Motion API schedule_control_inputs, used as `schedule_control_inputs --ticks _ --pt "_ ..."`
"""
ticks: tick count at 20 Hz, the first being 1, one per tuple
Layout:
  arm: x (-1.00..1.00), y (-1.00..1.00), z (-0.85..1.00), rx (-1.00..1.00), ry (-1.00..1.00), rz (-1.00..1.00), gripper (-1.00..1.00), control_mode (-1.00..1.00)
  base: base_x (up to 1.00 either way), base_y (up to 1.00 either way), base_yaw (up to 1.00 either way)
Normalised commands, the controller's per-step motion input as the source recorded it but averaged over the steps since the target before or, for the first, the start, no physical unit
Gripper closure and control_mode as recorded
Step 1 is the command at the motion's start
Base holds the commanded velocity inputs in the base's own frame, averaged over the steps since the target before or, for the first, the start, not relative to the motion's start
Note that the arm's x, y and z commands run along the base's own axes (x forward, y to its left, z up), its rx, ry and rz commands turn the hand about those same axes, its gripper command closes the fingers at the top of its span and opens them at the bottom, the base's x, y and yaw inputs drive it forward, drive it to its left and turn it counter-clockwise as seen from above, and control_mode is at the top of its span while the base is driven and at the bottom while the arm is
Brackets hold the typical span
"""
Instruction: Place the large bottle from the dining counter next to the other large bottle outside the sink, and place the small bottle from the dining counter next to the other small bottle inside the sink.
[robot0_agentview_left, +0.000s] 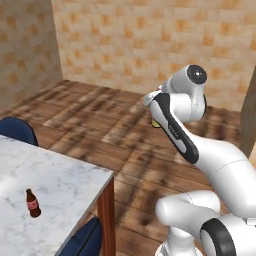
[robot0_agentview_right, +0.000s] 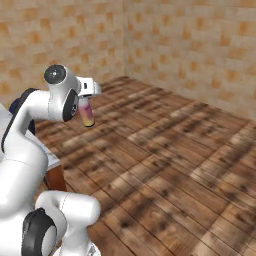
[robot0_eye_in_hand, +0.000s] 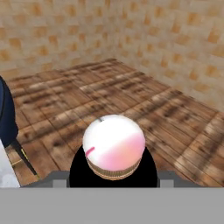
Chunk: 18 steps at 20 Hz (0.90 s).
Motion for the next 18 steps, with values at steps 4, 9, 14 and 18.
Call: schedule_control_inputs --ticks 4,9,14,18 --pt "0.0 0.0 0.0 0.0 0.0 0.0 1.0 1.0 0.0 0.0 -0.23" --pt "0.0 0.0 0.0 0.0 0.0 0.0 1.0 1.0 -0.15 0.0 -0.21" --pt "0.0 0.0 0.0 0.0 0.0 0.0 1.0 1.0 -0.27 0.0 -0.2" --pt "0.0 0.0 0.0 0.0 0.0 0.0 1.0 1.0 -0.14 0.0 -0.22"
